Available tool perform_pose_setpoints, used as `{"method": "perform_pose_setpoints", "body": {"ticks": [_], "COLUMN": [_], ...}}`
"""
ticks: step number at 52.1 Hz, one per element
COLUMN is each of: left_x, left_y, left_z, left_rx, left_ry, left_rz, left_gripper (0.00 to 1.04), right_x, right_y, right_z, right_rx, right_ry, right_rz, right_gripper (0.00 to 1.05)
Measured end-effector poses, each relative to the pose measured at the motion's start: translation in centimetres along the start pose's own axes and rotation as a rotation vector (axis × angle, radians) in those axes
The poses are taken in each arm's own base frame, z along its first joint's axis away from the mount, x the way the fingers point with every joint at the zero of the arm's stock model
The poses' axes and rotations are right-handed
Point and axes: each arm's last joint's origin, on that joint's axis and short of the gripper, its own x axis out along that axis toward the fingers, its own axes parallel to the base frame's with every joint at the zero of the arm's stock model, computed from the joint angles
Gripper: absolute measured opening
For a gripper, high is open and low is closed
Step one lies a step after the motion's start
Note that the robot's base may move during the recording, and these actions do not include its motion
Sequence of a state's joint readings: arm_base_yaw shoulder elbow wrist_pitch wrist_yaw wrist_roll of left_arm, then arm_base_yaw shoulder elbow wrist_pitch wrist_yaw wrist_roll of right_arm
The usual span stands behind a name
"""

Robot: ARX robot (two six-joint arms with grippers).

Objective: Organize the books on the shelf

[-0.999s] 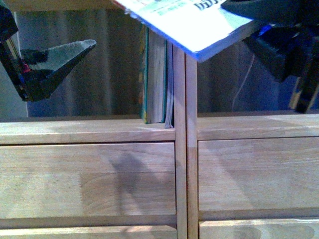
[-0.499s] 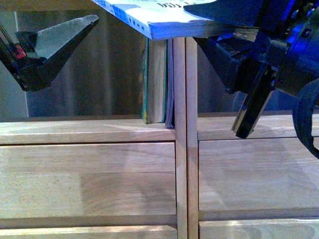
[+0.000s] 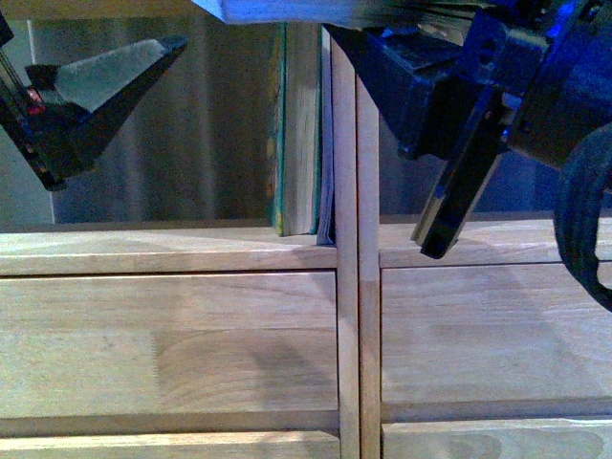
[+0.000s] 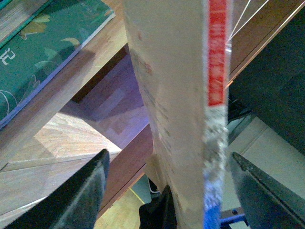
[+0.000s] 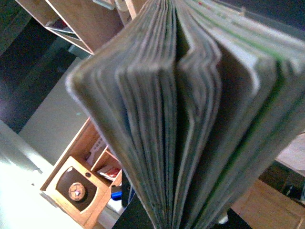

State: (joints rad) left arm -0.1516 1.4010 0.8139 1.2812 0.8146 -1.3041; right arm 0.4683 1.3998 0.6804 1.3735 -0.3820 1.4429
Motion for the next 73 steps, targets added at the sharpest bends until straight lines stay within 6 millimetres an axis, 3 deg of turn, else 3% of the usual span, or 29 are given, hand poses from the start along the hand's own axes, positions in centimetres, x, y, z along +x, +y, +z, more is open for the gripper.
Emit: {"method": "perform_pose_setpoints", "body": {"ticks": [9, 13, 24, 40, 51, 61, 66, 73], "left_x": [1.0, 1.2, 1.4, 0.2, -2.0, -3.2, -3.5, -3.0], "left_y": [-0.7, -0.8, -0.7, -1.2, -3.1, -2.9, -1.9, -0.9], "left_z": [0.5, 0.4, 0.1, 1.6, 4.2, 6.2, 6.6, 7.1], "left_rx": [0.014, 0.014, 0.000, 0.046, 0.128, 0.202, 0.270, 0.435], "left_ry": [-0.008, -0.008, -0.009, -0.082, -0.192, -0.261, -0.294, -0.294], "left_rz": [-0.027, -0.032, -0.018, 0.011, 0.080, 0.287, 0.440, 0.591], "left_gripper": [0.44, 0.41, 0.07, 0.07, 0.07, 0.07, 0.07, 0.07], "right_x": [0.3, 0.4, 0.5, -0.1, -2.4, -5.1, -6.7, -8.1], "right_y": [0.0, 0.0, 0.0, -0.6, -1.2, -0.1, 0.9, 1.7], "right_z": [-0.9, -1.0, -1.4, -1.3, 1.3, 5.2, 7.0, 8.0], "right_rx": [0.003, 0.002, -0.034, -0.052, -0.121, -0.260, -0.428, -0.705], "right_ry": [0.027, 0.031, 0.031, 0.042, -0.077, -0.229, -0.308, -0.323], "right_rz": [-0.002, -0.004, -0.010, -0.042, -0.164, -0.301, -0.458, -0.678], "right_gripper": [0.07, 0.07, 0.09, 0.62, 0.97, 0.98, 0.98, 0.98]}}
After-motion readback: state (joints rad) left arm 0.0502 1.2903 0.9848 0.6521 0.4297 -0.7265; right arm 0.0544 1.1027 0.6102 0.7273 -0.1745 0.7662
